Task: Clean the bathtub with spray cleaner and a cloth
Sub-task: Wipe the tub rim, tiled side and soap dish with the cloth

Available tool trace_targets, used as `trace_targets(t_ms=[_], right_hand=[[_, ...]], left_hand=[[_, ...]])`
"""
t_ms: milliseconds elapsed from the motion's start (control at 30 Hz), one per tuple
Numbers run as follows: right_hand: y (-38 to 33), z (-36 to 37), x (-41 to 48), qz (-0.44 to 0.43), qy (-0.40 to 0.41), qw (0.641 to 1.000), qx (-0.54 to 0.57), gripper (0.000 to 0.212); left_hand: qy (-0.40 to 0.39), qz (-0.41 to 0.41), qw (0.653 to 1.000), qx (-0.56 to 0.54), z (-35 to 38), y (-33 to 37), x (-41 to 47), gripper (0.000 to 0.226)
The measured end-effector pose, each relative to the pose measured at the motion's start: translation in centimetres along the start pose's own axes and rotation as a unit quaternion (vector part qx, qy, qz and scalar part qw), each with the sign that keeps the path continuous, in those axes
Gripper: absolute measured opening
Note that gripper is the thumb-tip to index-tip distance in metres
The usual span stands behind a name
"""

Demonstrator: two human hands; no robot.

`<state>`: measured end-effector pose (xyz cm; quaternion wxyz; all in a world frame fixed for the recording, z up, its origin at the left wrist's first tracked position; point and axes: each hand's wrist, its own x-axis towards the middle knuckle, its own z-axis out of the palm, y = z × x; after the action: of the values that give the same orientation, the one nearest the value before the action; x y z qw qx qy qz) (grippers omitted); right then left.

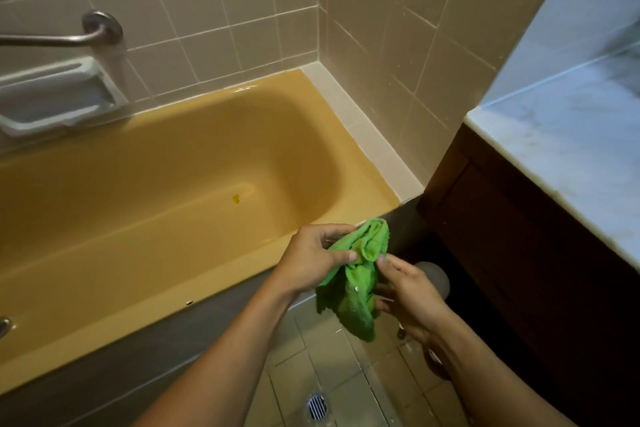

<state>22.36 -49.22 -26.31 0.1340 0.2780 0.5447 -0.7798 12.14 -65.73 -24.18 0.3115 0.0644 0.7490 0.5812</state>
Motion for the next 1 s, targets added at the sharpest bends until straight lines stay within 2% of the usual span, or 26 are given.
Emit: trace_targets(t_ms=[133, 267, 333, 400, 467, 567, 633, 800, 833, 867, 967, 1000], right_hand=[[2.2, -0.7, 3.6, -0.038, 0.064, 0.997, -0.024, 0.025], [4.8, -1.2, 7.7, -0.129, 0.136, 0.98, -0.065, 0.02], [5.9, -1.6, 10.2, -0.187, 0.164, 0.965, -0.081, 0.017], [6.9, -2.5, 12.8, -0.263, 0.21, 0.936, -0.106, 0.014], [7.9, -3.8, 15.4, -0.335, 0.272, 0.891, -0.141, 0.019], [9.8, -4.3, 17.6, -0.416, 0.361, 0.82, -0.156, 0.03], [11.7, -3.7, 18.9, -0.458, 0.371, 0.789, -0.174, 0.031], [16.5, -2.4, 22.9, -0.544, 0.324, 0.723, -0.274, 0.028], [16.7, -2.2, 23.0, -0.546, 0.328, 0.719, -0.277, 0.027], [16.5, -2.3, 22.8, -0.536, 0.333, 0.73, -0.263, 0.026], [13.8, -3.5, 21.9, -0.44, 0.341, 0.82, -0.134, 0.022], [12.7, -4.3, 21.5, -0.426, 0.345, 0.83, -0.097, 0.024]], left_hand=[[0.028, 0.041, 0.997, 0.065, -0.4, -4.9, 2.9, 0.045], [0.03, 0.098, 0.988, 0.114, -1.3, -8.5, 5.8, 0.04], [0.047, 0.134, 0.971, 0.193, -2.5, -10.6, 6.8, 0.038], [0.097, 0.192, 0.918, 0.334, -4.2, -13.4, 7.9, 0.038], [0.12, 0.236, 0.84, 0.474, -5.8, -16.3, 8.8, 0.047], [0.115, 0.257, 0.736, 0.616, -6.9, -19.8, 9.6, 0.065], [0.134, 0.272, 0.671, 0.676, -7.1, -21.3, 10.0, 0.071], [0.198, 0.325, 0.592, 0.71, -7.6, -23.1, 10.1, 0.066], [0.206, 0.33, 0.582, 0.714, -7.7, -23.5, 9.9, 0.065], [0.209, 0.329, 0.576, 0.718, -7.8, -23.7, 9.6, 0.064], [0.21, 0.326, 0.568, 0.726, -7.9, -23.9, 9.2, 0.064], [0.208, 0.325, 0.566, 0.729, -7.9, -23.8, 9.1, 0.065]])
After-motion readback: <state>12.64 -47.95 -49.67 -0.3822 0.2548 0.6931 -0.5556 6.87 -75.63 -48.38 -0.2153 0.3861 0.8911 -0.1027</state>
